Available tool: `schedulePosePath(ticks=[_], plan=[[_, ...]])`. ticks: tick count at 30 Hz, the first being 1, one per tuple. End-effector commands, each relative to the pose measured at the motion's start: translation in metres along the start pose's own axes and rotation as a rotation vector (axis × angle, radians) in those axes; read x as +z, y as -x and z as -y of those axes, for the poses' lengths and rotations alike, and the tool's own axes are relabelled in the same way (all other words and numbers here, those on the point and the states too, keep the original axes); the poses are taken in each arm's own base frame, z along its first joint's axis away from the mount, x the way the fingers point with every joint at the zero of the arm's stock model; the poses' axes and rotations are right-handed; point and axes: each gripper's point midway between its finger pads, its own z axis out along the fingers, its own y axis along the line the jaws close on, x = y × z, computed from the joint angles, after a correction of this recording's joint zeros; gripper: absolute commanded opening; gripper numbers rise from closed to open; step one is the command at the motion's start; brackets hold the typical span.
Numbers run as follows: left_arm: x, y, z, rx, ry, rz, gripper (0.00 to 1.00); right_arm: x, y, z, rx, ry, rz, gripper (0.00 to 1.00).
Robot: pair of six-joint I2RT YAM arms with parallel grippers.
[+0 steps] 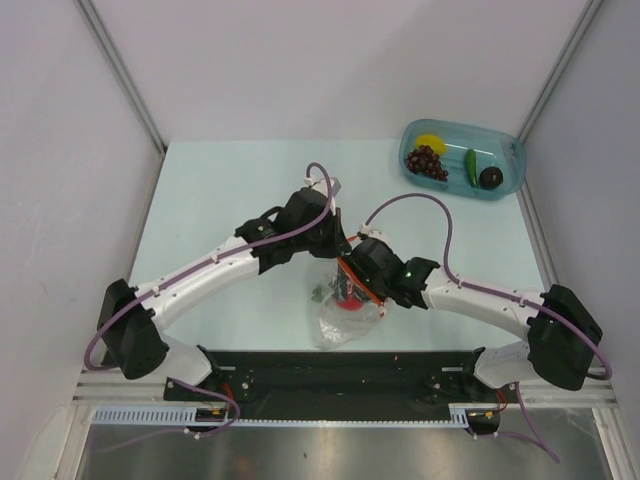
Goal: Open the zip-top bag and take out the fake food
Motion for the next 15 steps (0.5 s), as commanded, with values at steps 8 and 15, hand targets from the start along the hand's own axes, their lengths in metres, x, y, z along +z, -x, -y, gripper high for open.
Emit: schedulePosePath(ticks=[8, 15], plan=[[-0.03, 0.003, 0.009, 0.12, -0.11, 0.059, 0.0, -0.021, 0.045, 0.008, 0.044, 0.007, 0.106, 0.0], [-0.036, -0.02, 0.007, 0.048, -0.192, 0.068, 0.0, -0.04, 0.075, -0.016, 0.154, 0.209, 0.074, 0.0]])
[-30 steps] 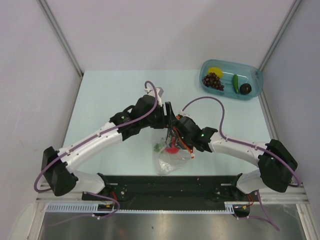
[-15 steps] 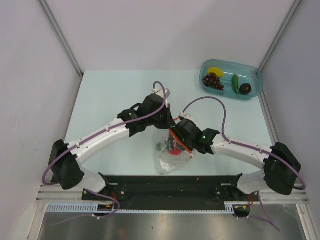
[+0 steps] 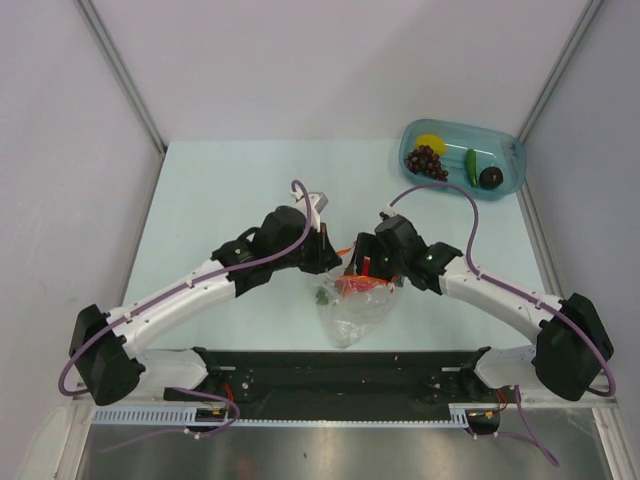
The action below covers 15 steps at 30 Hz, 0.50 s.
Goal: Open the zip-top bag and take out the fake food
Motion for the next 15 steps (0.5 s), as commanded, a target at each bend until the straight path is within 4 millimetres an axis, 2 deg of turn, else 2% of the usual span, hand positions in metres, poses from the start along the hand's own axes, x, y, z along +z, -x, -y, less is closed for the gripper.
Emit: schedulePosePath(ticks=[1, 5, 8, 13, 15], plan=[[-0.006, -0.003, 0.012, -0.031, -0.084, 0.033, 0.0, -0.028, 0.031, -0.047, 0.051, 0.21, 0.012, 0.0], [-0.004, 0.003, 0.014, -0.025, -0.088, 0.047, 0.0, -0.041, 0.031, -0.059, 0.06, 0.269, -0.024, 0.0], [-0.003, 0.01, 0.02, -0.012, -0.104, 0.062, 0.0, -0.05, 0.037, -0.058, 0.026, 0.258, 0.015, 0.0], [0.001, 0.01, 0.038, -0.02, -0.182, 0.026, 0.0, -0.047, 0.053, -0.05, -0.011, 0.169, 0.109, 0.0], [0.004, 0.007, 0.043, -0.021, -0.19, 0.012, 0.0, -0.041, 0.05, -0.052, 0.008, 0.151, 0.108, 0.0]])
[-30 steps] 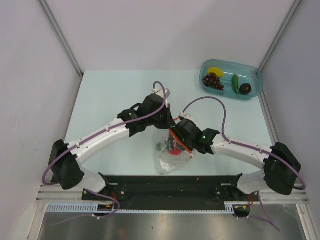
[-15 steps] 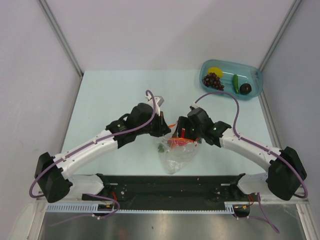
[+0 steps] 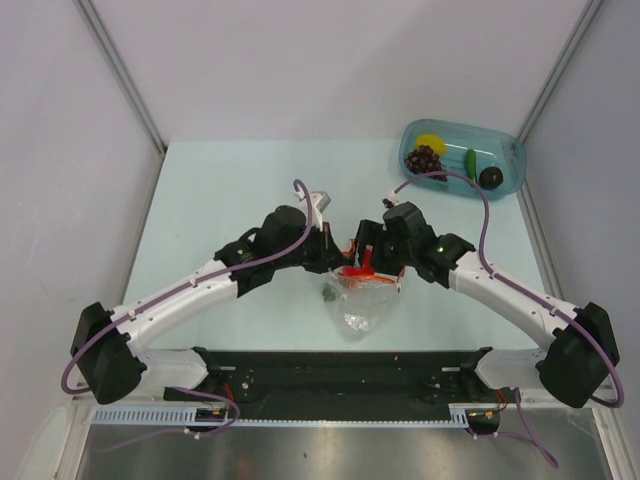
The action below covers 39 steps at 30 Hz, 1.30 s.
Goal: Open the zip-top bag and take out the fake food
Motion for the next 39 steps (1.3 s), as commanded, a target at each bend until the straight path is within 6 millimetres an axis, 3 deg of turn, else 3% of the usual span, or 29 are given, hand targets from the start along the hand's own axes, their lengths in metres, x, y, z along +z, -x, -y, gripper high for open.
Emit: schedulePosePath(ticks=[1, 7, 12, 18, 24, 30, 33, 36, 39], plan=[[0.004, 0.012, 0.033, -0.01, -0.107, 0.012, 0.0, -0.006, 0.023, -0.024, -0.004, 0.012, 0.102, 0.0], [0.012, 0.008, 0.039, -0.055, -0.136, 0.0, 0.0, -0.003, 0.017, -0.046, 0.097, 0.013, 0.124, 0.0], [0.011, 0.016, 0.043, -0.073, -0.132, 0.026, 0.0, -0.004, -0.002, -0.09, -0.081, 0.139, 0.117, 0.0], [-0.005, 0.034, 0.04, -0.038, -0.074, 0.066, 0.0, -0.013, -0.019, -0.087, -0.327, 0.117, 0.123, 0.0], [-0.021, 0.048, 0.041, -0.048, -0.075, 0.115, 0.0, -0.009, -0.04, -0.058, -0.483, -0.021, 0.081, 0.0], [-0.019, 0.043, 0.032, -0.048, -0.036, 0.088, 0.0, -0.034, -0.02, -0.078, -0.537, 0.039, 0.206, 0.0], [-0.023, 0.049, 0.035, -0.043, -0.047, 0.112, 0.0, -0.041, -0.011, -0.066, -0.593, -0.015, 0.237, 0.0], [-0.033, 0.061, 0.043, -0.008, -0.078, 0.155, 0.0, -0.045, -0.014, -0.065, -0.628, 0.007, 0.234, 0.0], [-0.041, 0.072, 0.042, 0.031, -0.072, 0.195, 0.0, -0.049, -0.023, -0.078, -0.621, 0.108, 0.2, 0.0]])
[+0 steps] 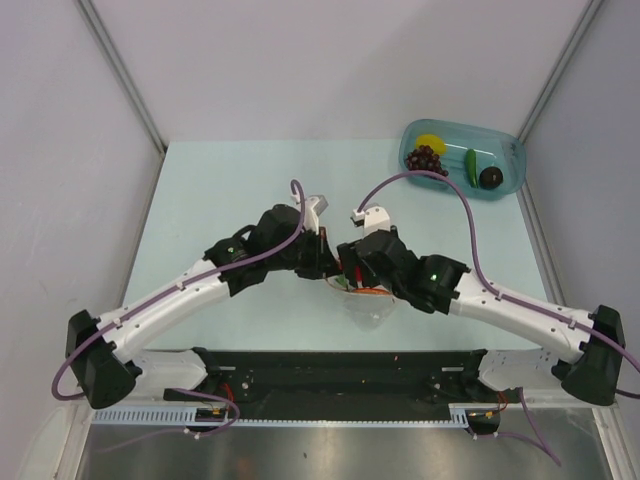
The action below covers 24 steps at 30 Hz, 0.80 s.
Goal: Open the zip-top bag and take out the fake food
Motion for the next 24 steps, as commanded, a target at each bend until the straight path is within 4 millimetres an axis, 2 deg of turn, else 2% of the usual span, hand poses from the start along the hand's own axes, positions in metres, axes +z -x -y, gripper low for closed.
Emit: schedulePosePath(ticks=[1, 3, 6, 9, 11, 13, 16, 17, 21, 24], plan=[[-0.027, 0.081, 0.036, 0.09, -0.1, 0.301, 0.0, -0.032, 0.017, -0.058, -0.011, 0.319, 0.052, 0.0], [-0.036, 0.09, 0.032, 0.079, -0.089, 0.339, 0.0, -0.036, 0.009, -0.072, -0.016, 0.408, 0.029, 0.0], [-0.047, 0.105, 0.029, 0.066, -0.084, 0.393, 0.0, -0.035, -0.011, -0.079, -0.009, 0.462, -0.032, 0.0], [-0.056, 0.114, 0.035, 0.105, -0.099, 0.431, 0.0, -0.03, -0.024, -0.075, 0.08, 0.437, -0.105, 0.0], [-0.055, 0.111, 0.04, 0.117, -0.133, 0.419, 0.0, -0.029, -0.026, -0.076, 0.128, 0.454, -0.139, 0.0], [-0.047, 0.105, 0.041, 0.101, -0.15, 0.393, 0.0, -0.034, -0.022, -0.081, 0.2, 0.486, -0.16, 0.0], [-0.036, 0.093, 0.036, 0.061, -0.158, 0.351, 0.0, -0.037, -0.006, -0.078, 0.304, 0.501, -0.141, 0.0], [-0.033, 0.088, 0.036, 0.06, -0.159, 0.34, 0.0, -0.033, 0.0, -0.068, 0.344, 0.478, -0.13, 0.0], [-0.023, 0.072, 0.022, 0.038, -0.109, 0.295, 0.0, -0.035, 0.02, -0.058, 0.393, 0.499, -0.09, 0.0], [-0.02, 0.07, 0.007, 0.04, -0.044, 0.301, 0.0, -0.043, 0.025, -0.047, 0.418, 0.488, -0.081, 0.0]])
